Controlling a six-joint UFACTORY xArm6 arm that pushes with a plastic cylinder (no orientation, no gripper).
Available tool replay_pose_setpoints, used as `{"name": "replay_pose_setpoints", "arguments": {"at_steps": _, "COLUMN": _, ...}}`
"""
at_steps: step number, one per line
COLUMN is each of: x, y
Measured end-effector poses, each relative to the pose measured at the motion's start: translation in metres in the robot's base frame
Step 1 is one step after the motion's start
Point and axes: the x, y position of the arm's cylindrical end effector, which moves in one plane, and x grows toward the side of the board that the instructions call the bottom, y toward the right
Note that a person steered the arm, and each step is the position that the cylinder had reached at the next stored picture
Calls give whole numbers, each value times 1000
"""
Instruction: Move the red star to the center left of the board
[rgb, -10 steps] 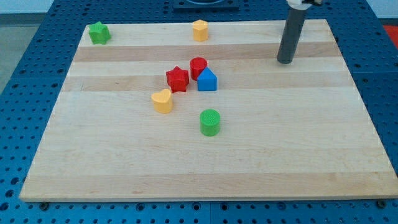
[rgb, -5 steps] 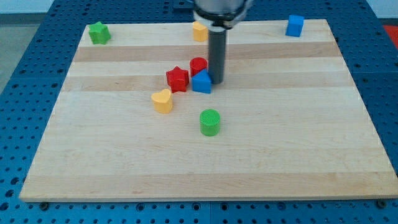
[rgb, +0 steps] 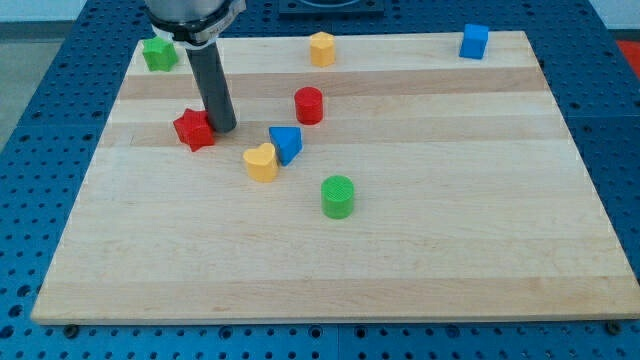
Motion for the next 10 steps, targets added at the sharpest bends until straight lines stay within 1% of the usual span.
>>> {"name": "replay_pose_setpoints", "arguments": {"at_steps": 4, "x": 1, "y": -62}}
{"name": "replay_pose_setpoints", "arguments": {"at_steps": 5, "x": 1, "y": -40}}
{"name": "replay_pose_setpoints", "arguments": {"at_steps": 6, "x": 10, "y": 3}}
{"name": "replay_pose_setpoints", "arguments": {"at_steps": 7, "x": 19, "y": -2}}
{"name": "replay_pose_setpoints", "arguments": {"at_steps": 9, "x": 19, "y": -74}}
{"name": "replay_pose_setpoints", "arguments": {"at_steps": 10, "x": 19, "y": -98}}
